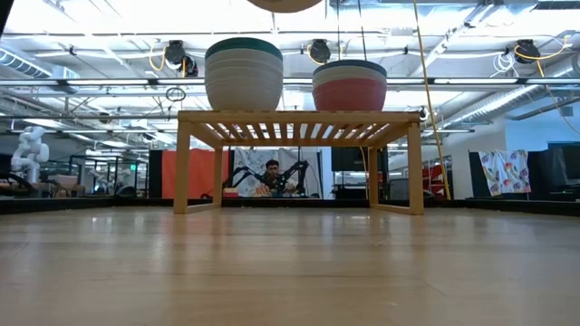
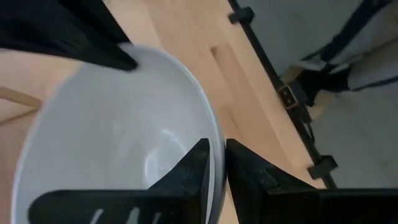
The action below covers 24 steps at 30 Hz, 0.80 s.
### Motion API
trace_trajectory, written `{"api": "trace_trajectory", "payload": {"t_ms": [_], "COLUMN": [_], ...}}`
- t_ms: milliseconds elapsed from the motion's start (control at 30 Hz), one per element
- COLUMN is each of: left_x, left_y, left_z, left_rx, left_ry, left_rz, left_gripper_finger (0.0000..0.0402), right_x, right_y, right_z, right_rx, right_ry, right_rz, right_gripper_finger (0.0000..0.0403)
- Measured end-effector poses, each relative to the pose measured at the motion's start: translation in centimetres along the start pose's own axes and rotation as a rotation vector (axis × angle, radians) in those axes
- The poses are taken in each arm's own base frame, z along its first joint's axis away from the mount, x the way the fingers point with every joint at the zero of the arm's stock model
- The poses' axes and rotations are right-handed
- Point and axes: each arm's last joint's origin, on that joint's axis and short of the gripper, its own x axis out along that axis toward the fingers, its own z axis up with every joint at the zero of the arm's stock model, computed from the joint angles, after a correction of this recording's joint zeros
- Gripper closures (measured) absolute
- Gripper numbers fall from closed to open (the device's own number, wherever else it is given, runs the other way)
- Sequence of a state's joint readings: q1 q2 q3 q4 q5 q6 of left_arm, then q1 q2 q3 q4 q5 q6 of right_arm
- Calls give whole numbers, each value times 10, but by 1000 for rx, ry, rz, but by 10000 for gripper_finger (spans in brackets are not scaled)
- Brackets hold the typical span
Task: Place and stack bowls onto a shelf
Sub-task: Stack the white bowl on top of the blue bowl on the shelf
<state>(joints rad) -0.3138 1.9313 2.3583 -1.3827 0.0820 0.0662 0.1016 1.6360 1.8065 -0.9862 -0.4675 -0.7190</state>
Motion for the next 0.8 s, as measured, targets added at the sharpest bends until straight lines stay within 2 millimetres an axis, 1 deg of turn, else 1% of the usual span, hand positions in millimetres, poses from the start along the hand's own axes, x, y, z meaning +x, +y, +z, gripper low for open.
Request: {"api": "trace_trajectory", "payload": {"t_ms": [233, 533, 667, 733, 800], "left_x": [-10, -39, -43, -45, -47], "left_y": [1, 2, 2, 2, 1], "left_z": [-1, 0, -1, -1, -2], "left_rx": [-12, -2, -7, -7, -5], "left_ry": [-26, -144, -151, -159, -160], "left_rz": [54, 128, 144, 145, 140], "left_gripper_finger": [347, 346, 346, 346, 346], "right_x": [-3, -4, -4, -4, -4], "right_y": [-3, -4, -3, -1, -3], "right_z": [-3, -3, -3, -6, -7], "right_rx": [9, 8, 10, 30, 27], "right_ry": [4, 4, 6, 37, 52], "right_rz": [-14, -13, -11, -3, -31], "right_gripper_finger": [402, 402, 402, 402, 402]}}
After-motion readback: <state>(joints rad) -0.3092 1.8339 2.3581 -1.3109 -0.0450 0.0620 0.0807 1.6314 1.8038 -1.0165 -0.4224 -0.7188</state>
